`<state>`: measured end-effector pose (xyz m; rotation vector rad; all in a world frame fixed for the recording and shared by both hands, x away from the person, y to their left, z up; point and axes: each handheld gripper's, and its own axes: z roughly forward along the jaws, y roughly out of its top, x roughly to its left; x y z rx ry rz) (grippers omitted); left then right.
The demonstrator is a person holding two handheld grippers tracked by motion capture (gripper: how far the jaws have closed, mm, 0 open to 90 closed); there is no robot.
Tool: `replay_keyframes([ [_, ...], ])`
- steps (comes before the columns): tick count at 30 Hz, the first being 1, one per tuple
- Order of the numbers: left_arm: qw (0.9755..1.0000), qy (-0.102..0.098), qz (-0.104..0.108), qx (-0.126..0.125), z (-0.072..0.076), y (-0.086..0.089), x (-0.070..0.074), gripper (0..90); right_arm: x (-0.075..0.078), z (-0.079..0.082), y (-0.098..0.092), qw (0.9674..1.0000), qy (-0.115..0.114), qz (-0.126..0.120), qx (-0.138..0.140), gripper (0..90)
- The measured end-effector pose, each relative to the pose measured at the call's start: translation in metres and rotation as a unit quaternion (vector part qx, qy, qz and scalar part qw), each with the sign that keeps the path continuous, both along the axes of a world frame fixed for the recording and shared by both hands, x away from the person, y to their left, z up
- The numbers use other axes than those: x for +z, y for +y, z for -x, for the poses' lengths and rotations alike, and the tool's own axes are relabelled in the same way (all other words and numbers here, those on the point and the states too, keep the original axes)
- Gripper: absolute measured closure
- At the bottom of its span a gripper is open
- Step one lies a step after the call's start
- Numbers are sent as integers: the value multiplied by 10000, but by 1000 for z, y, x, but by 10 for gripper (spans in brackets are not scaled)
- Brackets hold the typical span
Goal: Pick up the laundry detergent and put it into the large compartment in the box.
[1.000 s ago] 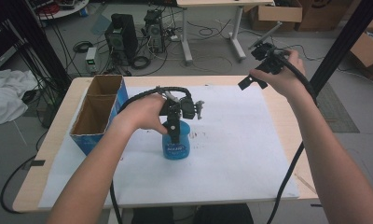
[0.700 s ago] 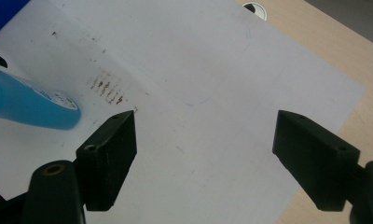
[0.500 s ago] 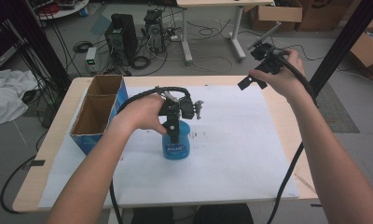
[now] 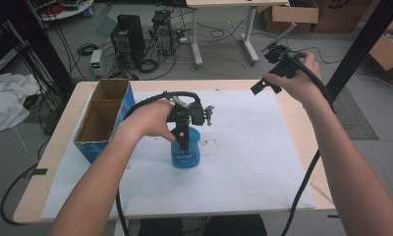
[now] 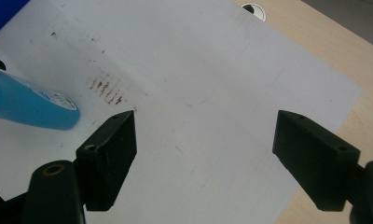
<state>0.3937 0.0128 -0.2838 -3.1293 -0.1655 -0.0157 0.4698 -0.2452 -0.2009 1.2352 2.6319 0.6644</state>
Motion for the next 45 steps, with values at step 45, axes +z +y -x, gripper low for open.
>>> replay_keyframes([
  [45, 10000, -74, -61, 19, 0, -2, 2, 379, -4, 0, -2, 10000, 39, -36, 15, 216],
])
